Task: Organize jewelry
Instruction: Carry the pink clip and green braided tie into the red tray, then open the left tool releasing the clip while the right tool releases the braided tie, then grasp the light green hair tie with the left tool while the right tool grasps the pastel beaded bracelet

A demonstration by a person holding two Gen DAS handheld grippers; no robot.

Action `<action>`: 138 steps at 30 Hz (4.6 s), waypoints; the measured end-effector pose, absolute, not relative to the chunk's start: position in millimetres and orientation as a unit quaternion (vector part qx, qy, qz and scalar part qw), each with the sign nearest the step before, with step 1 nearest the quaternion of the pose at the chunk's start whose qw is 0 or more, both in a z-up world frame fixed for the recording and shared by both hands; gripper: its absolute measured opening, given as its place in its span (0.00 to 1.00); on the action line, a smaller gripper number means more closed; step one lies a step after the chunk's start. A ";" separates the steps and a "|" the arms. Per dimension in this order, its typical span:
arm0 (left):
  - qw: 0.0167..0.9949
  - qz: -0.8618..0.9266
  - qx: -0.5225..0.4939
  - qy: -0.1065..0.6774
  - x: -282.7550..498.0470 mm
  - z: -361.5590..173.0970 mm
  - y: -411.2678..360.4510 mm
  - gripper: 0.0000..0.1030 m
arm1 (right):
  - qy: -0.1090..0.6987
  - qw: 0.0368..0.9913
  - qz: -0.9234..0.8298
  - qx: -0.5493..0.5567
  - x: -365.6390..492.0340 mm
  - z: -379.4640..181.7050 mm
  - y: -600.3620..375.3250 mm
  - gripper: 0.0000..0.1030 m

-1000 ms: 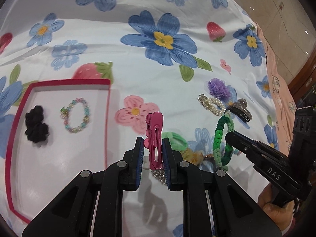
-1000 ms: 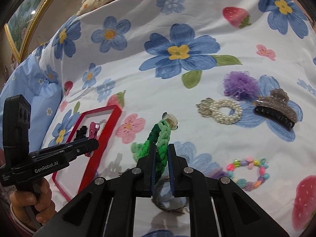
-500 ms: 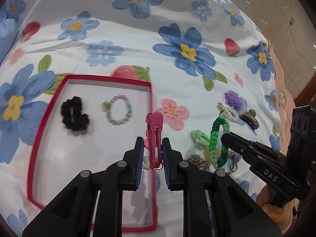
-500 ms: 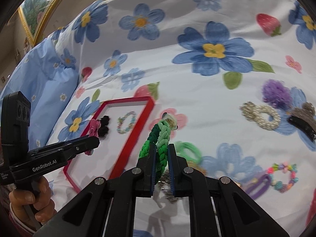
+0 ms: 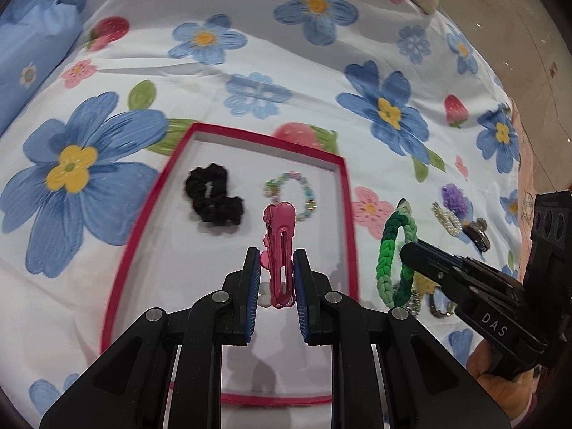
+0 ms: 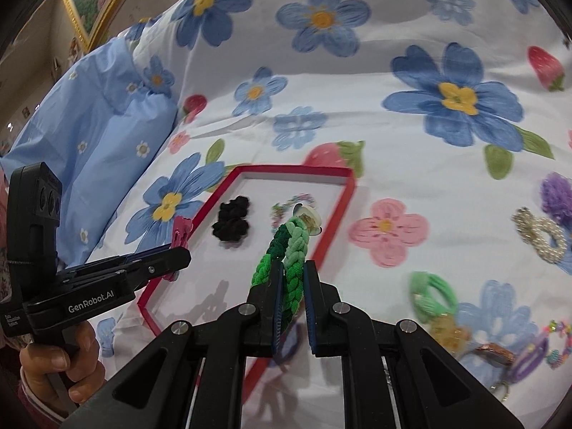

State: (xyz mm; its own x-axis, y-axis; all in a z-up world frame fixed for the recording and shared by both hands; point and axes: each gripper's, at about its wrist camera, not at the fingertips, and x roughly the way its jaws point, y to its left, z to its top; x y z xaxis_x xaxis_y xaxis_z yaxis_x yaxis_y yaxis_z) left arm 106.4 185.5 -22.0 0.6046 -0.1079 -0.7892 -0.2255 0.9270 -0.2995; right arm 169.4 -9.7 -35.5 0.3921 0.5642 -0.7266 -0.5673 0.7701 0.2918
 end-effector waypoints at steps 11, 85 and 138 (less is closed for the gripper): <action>0.863 0.057 -0.205 0.458 110.2 -46.0 221.2 0.16 | 0.453 0.817 0.355 -0.031 176.6 -56.9 36.6 0.11; 0.871 -0.006 -0.183 0.455 104.9 -19.9 131.6 0.54 | 0.426 0.860 0.281 0.011 147.5 -28.8 -101.7 0.34; 0.839 -0.077 -0.114 0.526 210.2 -81.5 -2.4 0.60 | 0.469 0.873 0.110 0.074 189.8 -97.8 -273.2 0.38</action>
